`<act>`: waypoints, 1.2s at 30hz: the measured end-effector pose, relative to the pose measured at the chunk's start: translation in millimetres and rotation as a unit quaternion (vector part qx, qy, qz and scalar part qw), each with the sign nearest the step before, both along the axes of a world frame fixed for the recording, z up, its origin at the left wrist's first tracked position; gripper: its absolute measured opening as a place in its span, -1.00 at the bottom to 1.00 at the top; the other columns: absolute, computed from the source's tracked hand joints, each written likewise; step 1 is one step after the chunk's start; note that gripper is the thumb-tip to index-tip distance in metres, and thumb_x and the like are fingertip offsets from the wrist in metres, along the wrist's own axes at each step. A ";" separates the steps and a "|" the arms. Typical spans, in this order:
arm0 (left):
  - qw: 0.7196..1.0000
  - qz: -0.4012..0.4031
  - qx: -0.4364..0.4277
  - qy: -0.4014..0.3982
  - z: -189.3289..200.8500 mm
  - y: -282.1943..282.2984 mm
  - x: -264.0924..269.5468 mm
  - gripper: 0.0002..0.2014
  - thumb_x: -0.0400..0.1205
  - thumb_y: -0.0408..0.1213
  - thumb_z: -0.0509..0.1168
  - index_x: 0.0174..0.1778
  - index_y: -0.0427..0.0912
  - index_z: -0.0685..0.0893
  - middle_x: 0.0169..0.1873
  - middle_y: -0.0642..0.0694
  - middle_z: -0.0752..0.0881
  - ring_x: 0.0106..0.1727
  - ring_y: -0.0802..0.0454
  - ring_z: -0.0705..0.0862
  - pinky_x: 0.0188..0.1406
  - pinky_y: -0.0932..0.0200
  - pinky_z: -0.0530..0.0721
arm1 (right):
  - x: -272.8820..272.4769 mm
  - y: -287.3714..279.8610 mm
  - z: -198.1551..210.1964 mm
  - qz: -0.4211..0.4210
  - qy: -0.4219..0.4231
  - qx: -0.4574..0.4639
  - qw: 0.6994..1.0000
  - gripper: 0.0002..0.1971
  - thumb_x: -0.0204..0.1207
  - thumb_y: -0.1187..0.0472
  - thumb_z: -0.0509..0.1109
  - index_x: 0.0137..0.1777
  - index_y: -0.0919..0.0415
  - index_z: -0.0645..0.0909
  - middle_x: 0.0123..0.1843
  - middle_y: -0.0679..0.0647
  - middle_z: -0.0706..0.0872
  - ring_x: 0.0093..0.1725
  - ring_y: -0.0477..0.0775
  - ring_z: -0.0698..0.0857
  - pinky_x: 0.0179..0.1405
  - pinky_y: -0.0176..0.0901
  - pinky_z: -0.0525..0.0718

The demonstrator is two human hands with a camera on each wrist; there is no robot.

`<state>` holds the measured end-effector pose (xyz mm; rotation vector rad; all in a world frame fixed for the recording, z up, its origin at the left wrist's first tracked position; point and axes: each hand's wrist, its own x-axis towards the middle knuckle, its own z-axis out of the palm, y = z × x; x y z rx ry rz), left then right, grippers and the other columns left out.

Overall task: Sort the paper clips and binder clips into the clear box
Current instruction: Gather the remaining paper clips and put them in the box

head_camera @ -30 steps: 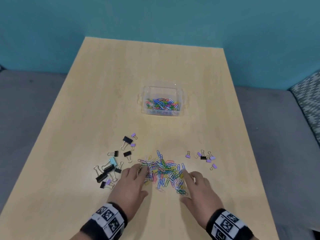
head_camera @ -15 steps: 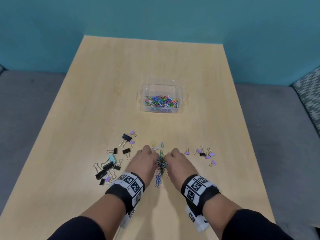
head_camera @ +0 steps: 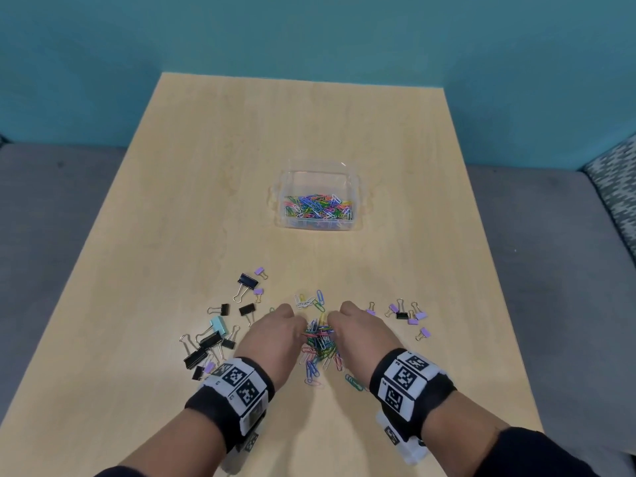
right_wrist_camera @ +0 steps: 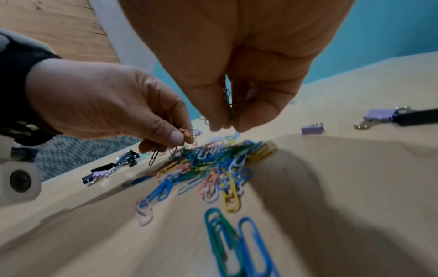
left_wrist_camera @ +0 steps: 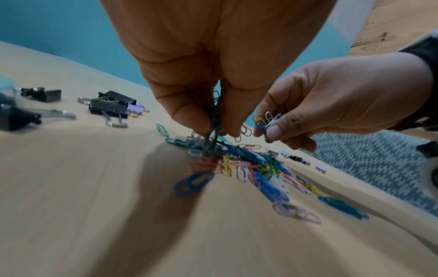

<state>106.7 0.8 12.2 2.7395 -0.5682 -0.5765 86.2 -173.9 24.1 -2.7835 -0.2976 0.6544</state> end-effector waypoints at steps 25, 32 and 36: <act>0.961 0.217 -0.170 0.004 28.4 -31.4 203.0 -0.60 0.57 -0.12 0.35 0.34 -0.03 0.61 0.21 -0.12 0.66 0.14 -0.09 0.67 0.21 0.04 0.59 | 209.6 -26.6 30.4 -0.130 -0.074 0.051 0.987 -0.69 0.55 0.17 0.29 0.28 0.15 0.54 0.20 0.16 0.54 0.05 0.27 0.64 0.01 0.01 0.63; 0.983 0.070 -0.160 -0.064 19.6 -2.0 110.1 -0.68 0.60 -0.22 0.32 0.28 -0.10 0.63 0.17 -0.09 0.62 0.05 -0.05 0.65 0.10 0.13 0.57 | 116.3 -17.1 19.9 0.010 -0.073 0.058 0.996 -0.78 0.59 0.17 0.19 0.19 0.12 0.54 0.09 0.09 0.57 0.08 0.18 0.59 -0.06 0.04 0.61; 0.998 0.013 -0.059 -0.025 -0.6 3.4 47.4 -0.73 0.64 -0.20 0.21 0.23 -0.16 0.58 0.22 -0.12 0.57 0.21 -0.11 0.54 0.26 -0.02 0.54 | 68.1 -4.4 -0.4 0.111 -0.019 0.035 0.993 -0.53 0.48 0.33 0.27 0.42 0.21 0.39 0.41 0.18 0.50 0.40 0.25 0.46 0.28 0.06 0.53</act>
